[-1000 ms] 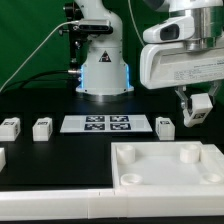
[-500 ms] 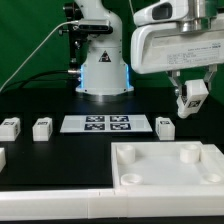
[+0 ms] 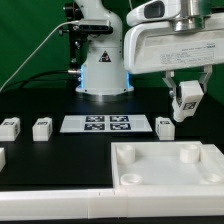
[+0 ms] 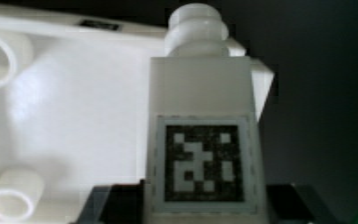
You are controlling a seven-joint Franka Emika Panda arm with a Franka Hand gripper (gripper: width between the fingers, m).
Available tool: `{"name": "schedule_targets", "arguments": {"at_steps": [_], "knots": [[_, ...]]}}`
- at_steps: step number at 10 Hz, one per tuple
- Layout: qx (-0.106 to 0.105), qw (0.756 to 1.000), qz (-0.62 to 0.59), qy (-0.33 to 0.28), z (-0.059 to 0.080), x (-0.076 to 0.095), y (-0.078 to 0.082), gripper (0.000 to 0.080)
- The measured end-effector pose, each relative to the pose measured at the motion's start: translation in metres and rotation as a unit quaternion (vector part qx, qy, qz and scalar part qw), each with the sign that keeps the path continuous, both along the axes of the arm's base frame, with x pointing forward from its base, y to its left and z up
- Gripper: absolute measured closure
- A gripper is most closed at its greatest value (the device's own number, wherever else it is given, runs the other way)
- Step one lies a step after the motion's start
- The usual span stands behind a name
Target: Assemble one leg
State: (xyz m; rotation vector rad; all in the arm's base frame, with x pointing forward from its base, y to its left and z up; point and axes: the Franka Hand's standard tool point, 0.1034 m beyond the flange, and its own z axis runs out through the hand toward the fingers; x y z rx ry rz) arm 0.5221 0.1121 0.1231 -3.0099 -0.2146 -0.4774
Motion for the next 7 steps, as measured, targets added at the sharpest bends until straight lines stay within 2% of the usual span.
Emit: {"name": "schedule_targets", "arguments": {"at_steps": [1,2,3,5,7], "knots": [[-0.003,0.999,0.012,-0.050,-0.003,-0.001,-0.006,0.0506],[-0.012,0.998,0.027,-0.055,-0.009,0.006,-0.017,0.0506],[-0.015,0.998,0.032,-0.047,-0.008,0.019,-0.023,0.0506],[-0.017,0.997,0.041,-0.055,-0.010,0.044,-0.024,0.0506],[-0.020,0.997,0.058,-0.053,-0.007,0.057,-0.021,0.0506]]}}
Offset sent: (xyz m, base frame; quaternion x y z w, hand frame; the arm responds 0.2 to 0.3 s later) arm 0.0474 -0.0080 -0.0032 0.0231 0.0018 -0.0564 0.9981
